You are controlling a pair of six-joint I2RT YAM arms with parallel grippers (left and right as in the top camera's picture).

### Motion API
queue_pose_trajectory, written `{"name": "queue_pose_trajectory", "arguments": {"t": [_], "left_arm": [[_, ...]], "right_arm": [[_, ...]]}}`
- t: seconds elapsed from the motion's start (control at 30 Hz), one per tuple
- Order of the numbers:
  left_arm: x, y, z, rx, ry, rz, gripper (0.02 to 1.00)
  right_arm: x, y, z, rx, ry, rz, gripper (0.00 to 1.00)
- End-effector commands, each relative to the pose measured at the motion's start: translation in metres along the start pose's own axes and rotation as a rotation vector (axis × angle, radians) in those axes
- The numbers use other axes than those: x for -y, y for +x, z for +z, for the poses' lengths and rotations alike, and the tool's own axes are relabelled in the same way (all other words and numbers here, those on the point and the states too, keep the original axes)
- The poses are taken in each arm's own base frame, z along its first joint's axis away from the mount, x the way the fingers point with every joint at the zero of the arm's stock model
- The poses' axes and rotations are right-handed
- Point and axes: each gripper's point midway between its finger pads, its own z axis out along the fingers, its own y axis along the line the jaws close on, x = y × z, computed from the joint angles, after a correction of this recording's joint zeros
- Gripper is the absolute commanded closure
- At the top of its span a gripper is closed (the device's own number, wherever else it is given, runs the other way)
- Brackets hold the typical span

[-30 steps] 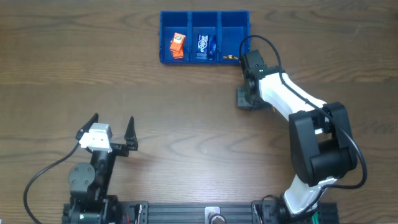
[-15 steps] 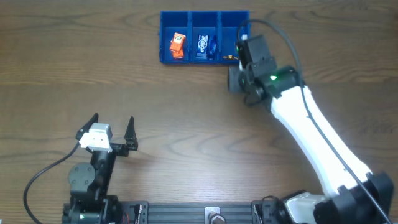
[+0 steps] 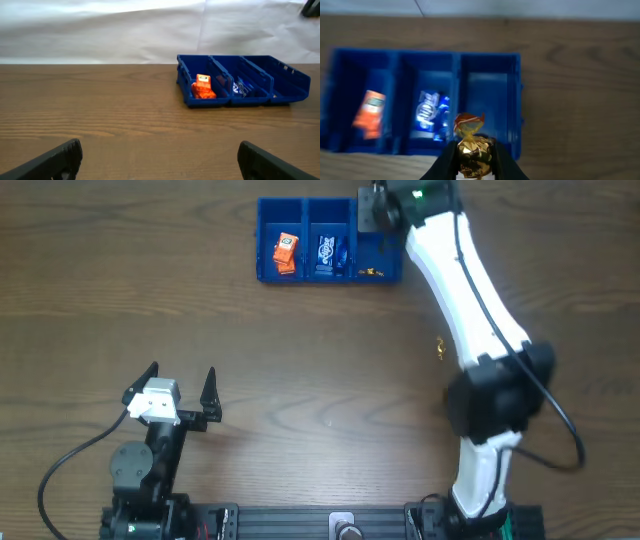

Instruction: Sort Candies Into Trays

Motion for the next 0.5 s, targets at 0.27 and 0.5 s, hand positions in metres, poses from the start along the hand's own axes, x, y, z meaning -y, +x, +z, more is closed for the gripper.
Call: {"name": "queue_pose_trajectory", "arguments": {"t": [0.27,0.5], "left_arm": [[0.001,0.016,0.001,-0.047,0.013,-0.002,0.02],[0.001,0.016,0.001,-0.047,0.013,-0.002,0.023]], "right_arm": [[0.002,0.035,0.076,-0.139,-0.01,0.006,0.286],[0.002,0.03,0.07,-0.126,-0.014,-0.01,0.053]]}}
